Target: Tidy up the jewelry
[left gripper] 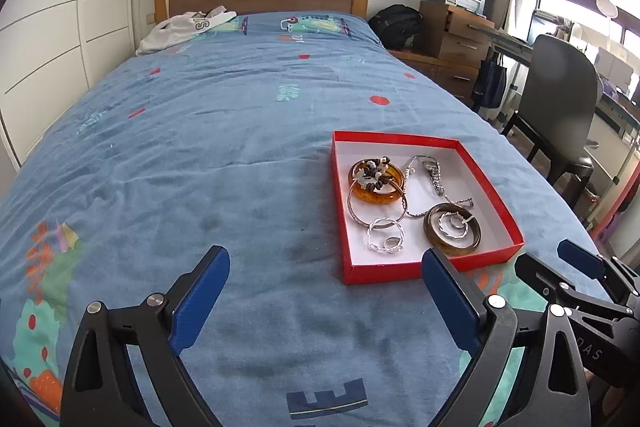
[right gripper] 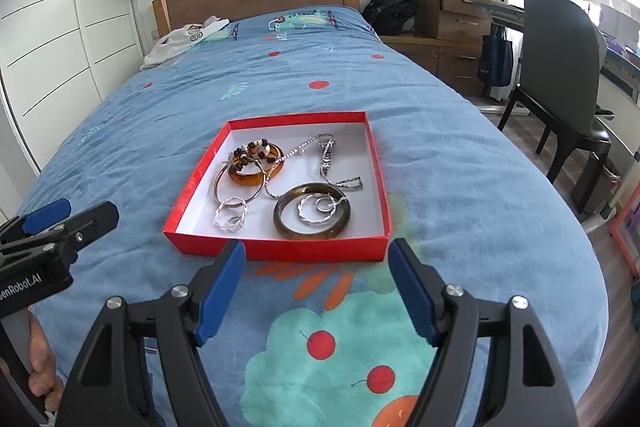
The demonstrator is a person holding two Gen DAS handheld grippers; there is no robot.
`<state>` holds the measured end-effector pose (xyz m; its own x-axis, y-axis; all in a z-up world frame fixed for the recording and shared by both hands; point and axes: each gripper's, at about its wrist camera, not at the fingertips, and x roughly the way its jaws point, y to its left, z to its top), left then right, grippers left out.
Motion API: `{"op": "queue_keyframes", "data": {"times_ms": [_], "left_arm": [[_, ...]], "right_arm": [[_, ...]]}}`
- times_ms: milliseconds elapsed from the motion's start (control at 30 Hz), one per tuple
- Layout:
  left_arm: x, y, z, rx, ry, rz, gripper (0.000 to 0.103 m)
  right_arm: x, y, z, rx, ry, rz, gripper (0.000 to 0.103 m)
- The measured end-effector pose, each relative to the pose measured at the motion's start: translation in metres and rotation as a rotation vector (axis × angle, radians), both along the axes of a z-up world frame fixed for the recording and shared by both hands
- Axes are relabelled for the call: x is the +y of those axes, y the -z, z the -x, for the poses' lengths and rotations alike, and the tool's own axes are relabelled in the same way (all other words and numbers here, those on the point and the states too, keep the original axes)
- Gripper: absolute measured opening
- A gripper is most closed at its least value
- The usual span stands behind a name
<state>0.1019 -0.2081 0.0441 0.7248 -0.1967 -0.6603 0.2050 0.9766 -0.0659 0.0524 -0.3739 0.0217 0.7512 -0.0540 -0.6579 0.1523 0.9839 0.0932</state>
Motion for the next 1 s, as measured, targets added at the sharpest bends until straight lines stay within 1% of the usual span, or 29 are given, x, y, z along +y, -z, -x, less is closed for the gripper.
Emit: {"op": "queue_keyframes", "data": {"times_ms": [533, 1000], "left_arm": [[0.0029, 0.0027, -0.0021, 0.002, -0.003, -0.005, 0.097], [0.0034, 0.0050, -0.0023, 0.005, -0.001, -0.012, 0.098]], "right_arm": [[-0.0034, -0.0006, 0.0010, 0.007, 0.012, -0.006, 0.073], [-0.0037, 0.0082, 0.0016, 0.028, 0.010, -0.007, 0.073]]}}
